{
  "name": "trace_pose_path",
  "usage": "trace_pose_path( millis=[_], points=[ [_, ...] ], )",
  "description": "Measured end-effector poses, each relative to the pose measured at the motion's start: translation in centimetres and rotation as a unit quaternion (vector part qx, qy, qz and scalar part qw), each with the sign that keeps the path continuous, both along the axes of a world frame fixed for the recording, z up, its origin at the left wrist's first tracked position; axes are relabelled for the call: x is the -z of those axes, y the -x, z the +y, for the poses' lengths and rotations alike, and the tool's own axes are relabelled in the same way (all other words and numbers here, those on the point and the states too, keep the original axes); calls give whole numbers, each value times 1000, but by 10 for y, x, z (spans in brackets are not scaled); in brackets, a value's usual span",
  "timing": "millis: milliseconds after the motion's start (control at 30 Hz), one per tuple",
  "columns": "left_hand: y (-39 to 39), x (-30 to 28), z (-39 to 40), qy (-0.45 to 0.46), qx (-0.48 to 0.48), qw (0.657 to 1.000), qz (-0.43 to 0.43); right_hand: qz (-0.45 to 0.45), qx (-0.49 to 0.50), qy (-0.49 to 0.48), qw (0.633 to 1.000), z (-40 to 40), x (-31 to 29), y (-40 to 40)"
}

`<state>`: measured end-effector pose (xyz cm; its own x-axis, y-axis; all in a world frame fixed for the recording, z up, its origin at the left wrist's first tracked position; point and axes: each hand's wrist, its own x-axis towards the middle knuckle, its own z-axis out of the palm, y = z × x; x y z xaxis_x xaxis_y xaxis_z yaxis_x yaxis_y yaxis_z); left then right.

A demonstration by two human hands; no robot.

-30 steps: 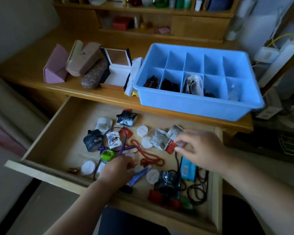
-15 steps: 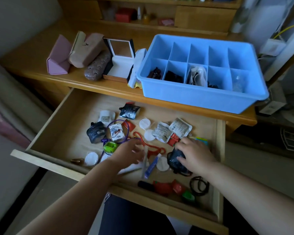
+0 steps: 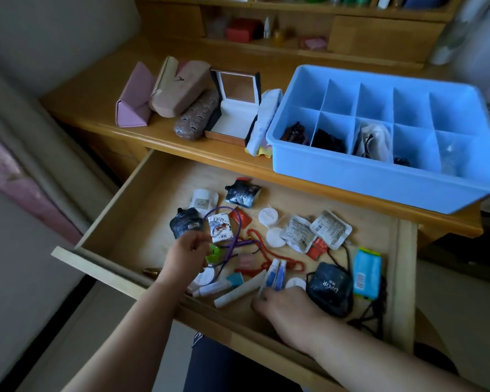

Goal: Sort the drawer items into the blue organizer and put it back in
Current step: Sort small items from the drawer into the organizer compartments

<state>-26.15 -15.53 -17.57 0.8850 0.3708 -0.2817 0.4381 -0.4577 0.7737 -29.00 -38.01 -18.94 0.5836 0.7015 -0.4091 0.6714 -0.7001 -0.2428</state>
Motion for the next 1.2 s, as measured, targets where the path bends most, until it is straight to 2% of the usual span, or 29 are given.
trace_pose_path(
  millis=[100,200,267,400,467,567,667,700,733,767,833,867,900,933,967,1067,1100,1133,1200],
  points=[
    [0,0,-4,-27,21,999,-2,-11,-29,-21,999,-9,-1,-7],
    [-1,1,-13,-152,95,984,-5,12,33,-56,998,-22,-2,-10],
    [-4,1,-22,-244,155,957,19,41,83,-75,993,-33,-3,-10],
    [-16,2,-41,-399,250,878,91,87,100,-68,989,-51,-5,-6],
    [-22,-1,-45,-390,246,883,88,79,134,-112,981,-56,-9,-7],
    [-22,-14,-44,-290,223,929,52,115,227,-168,953,-58,-24,-16],
    [-16,-37,-39,-204,227,952,3,143,287,-201,925,-55,-36,-34],
    [-12,-45,-40,-171,232,957,-19,162,333,-247,895,-51,-43,-40],
    [-8,-53,-42,-131,239,961,-41,206,384,-306,846,-47,-52,-46],
    [-2,-59,-47,-91,249,962,-58,273,430,-368,778,-42,-62,-52],
    [11,-67,-61,-65,285,953,-84,408,476,-477,617,-29,-81,-62],
    [17,-66,-70,-77,308,943,-97,433,484,-518,556,-24,-90,-66],
    [22,-63,-77,-94,325,935,-105,426,493,-544,529,-20,-98,-68],
    [24,-60,-83,-114,329,932,-103,400,500,-554,532,-17,-104,-70],
    [26,-56,-87,-130,317,935,-97,354,502,-548,568,-17,-109,-71],
    [27,-44,-90,-119,238,960,-93,182,438,-471,744,-28,-126,-71],
    [27,-41,-91,-105,215,966,-94,132,409,-449,784,-33,-134,-70],
    [27,-40,-93,-98,199,970,-97,91,380,-436,811,-38,-141,-69],
    [27,-37,-95,-95,183,973,-100,30,329,-430,840,-45,-160,-64]
  ],
)
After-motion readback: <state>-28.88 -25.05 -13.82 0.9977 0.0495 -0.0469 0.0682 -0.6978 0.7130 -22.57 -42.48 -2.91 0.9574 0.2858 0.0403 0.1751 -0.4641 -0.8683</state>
